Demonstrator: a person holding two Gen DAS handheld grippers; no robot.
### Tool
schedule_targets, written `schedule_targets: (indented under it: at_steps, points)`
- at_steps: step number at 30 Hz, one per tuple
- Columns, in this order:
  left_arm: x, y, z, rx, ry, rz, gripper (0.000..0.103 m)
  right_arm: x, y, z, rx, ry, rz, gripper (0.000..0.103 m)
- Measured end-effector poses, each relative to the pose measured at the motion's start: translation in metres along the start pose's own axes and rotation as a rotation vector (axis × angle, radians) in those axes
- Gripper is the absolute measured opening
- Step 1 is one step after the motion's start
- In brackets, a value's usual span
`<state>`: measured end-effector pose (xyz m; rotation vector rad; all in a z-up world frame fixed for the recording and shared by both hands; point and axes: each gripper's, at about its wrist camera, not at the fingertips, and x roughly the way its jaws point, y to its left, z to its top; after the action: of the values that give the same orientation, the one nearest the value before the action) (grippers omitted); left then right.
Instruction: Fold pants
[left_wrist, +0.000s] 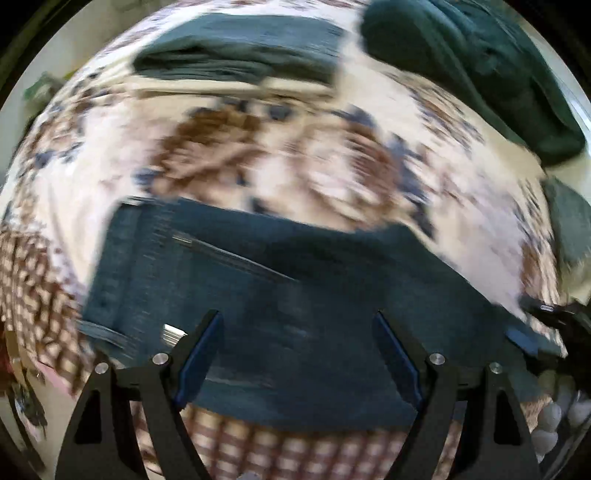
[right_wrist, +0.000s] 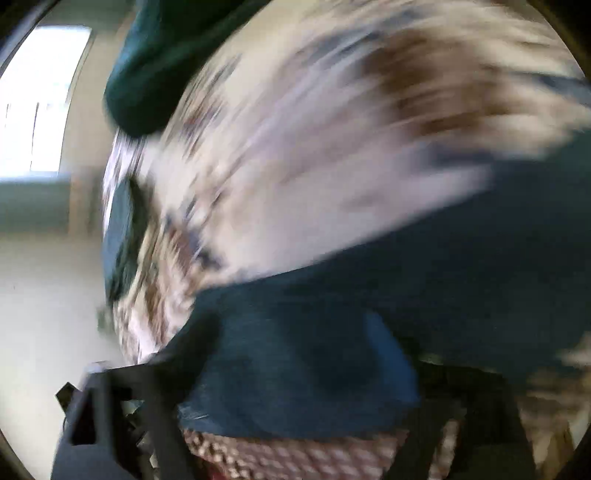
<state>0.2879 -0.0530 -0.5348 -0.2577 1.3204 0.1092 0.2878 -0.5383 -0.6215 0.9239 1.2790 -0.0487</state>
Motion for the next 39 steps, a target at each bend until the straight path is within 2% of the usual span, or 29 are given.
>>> schedule_targets:
  at_steps: [4, 7, 8, 11, 13, 14, 15, 17, 18, 19, 20, 24, 26, 29, 34, 39]
  points:
    - [0.020, -0.069, -0.015, 0.060, 0.091, -0.081, 0.081, -0.086, -0.133, 0.025, 0.220, -0.141, -0.113, 0.094]
    - [0.042, -0.135, -0.030, 0.143, 0.155, -0.126, 0.081, -0.125, -0.211, 0.048, 0.322, -0.270, -0.129, 0.093]
    - [0.049, -0.153, -0.035, 0.159, 0.173, -0.137, 0.081, -0.132, -0.240, 0.060, 0.352, -0.299, -0.131, 0.090]
    - [0.073, -0.197, -0.053, 0.219, 0.209, -0.142, 0.081, -0.121, -0.292, 0.083, 0.405, -0.291, -0.046, 0.083]
    - [0.095, -0.214, -0.063, 0.225, 0.268, -0.154, 0.081, -0.113, -0.320, 0.095, 0.447, -0.321, 0.074, 0.081]
    - [0.109, -0.218, -0.067, 0.215, 0.301, -0.136, 0.083, -0.103, -0.320, 0.091, 0.451, -0.342, 0.117, 0.078]
    - [0.116, -0.220, -0.068, 0.219, 0.300, -0.120, 0.085, -0.101, -0.324, 0.094, 0.454, -0.378, 0.177, 0.077]
    - [0.122, -0.221, -0.069, 0.216, 0.288, -0.136, 0.100, -0.099, -0.333, 0.100, 0.476, -0.426, 0.272, 0.072]
    - [0.122, -0.222, -0.069, 0.206, 0.286, -0.155, 0.103, -0.096, -0.338, 0.104, 0.493, -0.439, 0.312, 0.066]
    - [0.123, -0.222, -0.069, 0.205, 0.286, -0.151, 0.103, -0.089, -0.338, 0.108, 0.508, -0.444, 0.326, 0.038]
    - [0.125, -0.223, -0.069, 0.208, 0.288, -0.143, 0.103, -0.086, -0.343, 0.114, 0.522, -0.437, 0.292, 0.008]
    - [0.131, -0.232, -0.070, 0.195, 0.274, -0.091, 0.103, -0.094, -0.350, 0.112, 0.536, -0.461, 0.279, 0.008]
    - [0.133, -0.242, -0.075, 0.209, 0.250, -0.039, 0.103, -0.106, -0.350, 0.110, 0.509, -0.474, 0.266, 0.008]
    - [0.134, -0.249, -0.078, 0.207, 0.247, -0.009, 0.103, -0.125, -0.325, 0.103, 0.464, -0.476, 0.241, 0.008]
    - [0.111, -0.244, -0.072, 0.173, 0.238, -0.047, 0.103, -0.173, -0.243, 0.094, 0.219, -0.515, 0.191, 0.008]
    - [0.062, -0.217, -0.069, 0.141, 0.160, -0.103, 0.103, -0.192, -0.144, 0.068, 0.026, -0.525, 0.199, 0.008]
